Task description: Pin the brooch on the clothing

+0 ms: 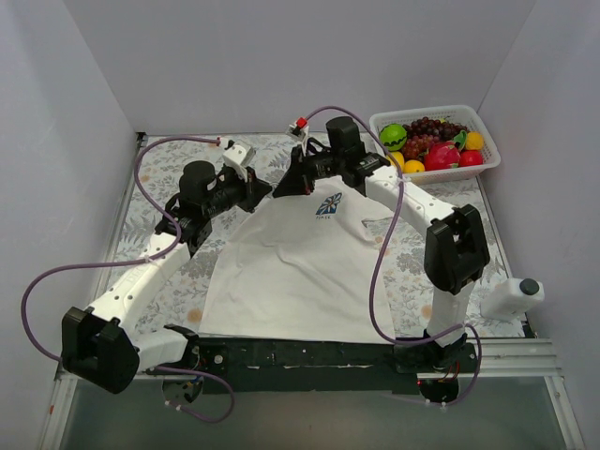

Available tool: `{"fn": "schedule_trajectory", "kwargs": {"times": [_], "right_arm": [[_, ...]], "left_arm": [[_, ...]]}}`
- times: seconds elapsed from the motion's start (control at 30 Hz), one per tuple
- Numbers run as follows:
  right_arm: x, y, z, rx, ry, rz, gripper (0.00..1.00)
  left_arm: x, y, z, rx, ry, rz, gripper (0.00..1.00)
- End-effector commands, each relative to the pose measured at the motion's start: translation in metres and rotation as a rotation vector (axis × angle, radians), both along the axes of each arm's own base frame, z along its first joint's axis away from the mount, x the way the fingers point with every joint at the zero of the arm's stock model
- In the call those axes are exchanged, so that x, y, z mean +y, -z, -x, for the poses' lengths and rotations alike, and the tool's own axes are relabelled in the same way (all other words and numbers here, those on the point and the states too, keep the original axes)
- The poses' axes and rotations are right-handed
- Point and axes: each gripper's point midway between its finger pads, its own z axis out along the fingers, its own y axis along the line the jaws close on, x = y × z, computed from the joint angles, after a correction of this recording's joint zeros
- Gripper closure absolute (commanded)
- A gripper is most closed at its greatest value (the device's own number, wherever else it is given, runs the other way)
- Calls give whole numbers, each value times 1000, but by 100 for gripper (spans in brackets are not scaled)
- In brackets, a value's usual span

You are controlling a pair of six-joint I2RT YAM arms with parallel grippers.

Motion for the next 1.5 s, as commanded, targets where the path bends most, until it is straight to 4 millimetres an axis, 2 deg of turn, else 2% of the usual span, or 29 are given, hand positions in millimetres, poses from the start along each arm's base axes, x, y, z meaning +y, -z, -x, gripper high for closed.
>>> {"fn": "schedule_trajectory", "kwargs": {"times": [0.0, 0.33, 0.6, 0.67, 0.7, 0.73, 0.8, 0.83, 0.87, 0.9, 1.0, 1.07, 1.33, 1.47], "right_arm": [[-13, 11, -52, -118, 213, 11, 99], [-14, -1, -34, -167, 139, -65, 99], [-15, -8, -25, -189, 105, -99, 99], [-17, -9, -22, -212, 104, -115, 79], [-19, -19, -19, -242, 106, -136, 69], [-22, -20, -17, -251, 111, -144, 53], [-29, -29, -13, -288, 136, -184, 39], [-34, -32, -14, -292, 152, -196, 21], [-40, -24, -11, -281, 165, -199, 16], [-44, -42, -7, -309, 172, -255, 10], [-64, -57, -6, -338, 178, -349, 8], [-77, -61, -5, -270, 168, -379, 7], [-79, -52, -14, -213, 162, -382, 6], [-78, -42, -27, -177, 216, -313, 6]], "left_arm": [[-21, -73, 35, -142, 166, 173, 100], [-11, -59, 16, -73, 120, 207, 100], [-3, -54, 11, -55, 99, 227, 100], [-1, -52, 7, -48, 83, 224, 100], [-1, -51, 6, -46, 80, 222, 100], [0, -50, 4, -41, 70, 220, 100], [0, -46, 3, -32, 66, 213, 100], [1, -46, 1, -33, 60, 213, 100], [1, -44, 1, -26, 59, 210, 100], [2, -45, 0, -30, 52, 209, 100], [4, -44, -1, -30, 38, 204, 100], [5, -43, -3, -29, 26, 203, 100], [7, -41, -7, -22, 7, 193, 100], [9, -44, -11, -27, -12, 190, 100]]}}
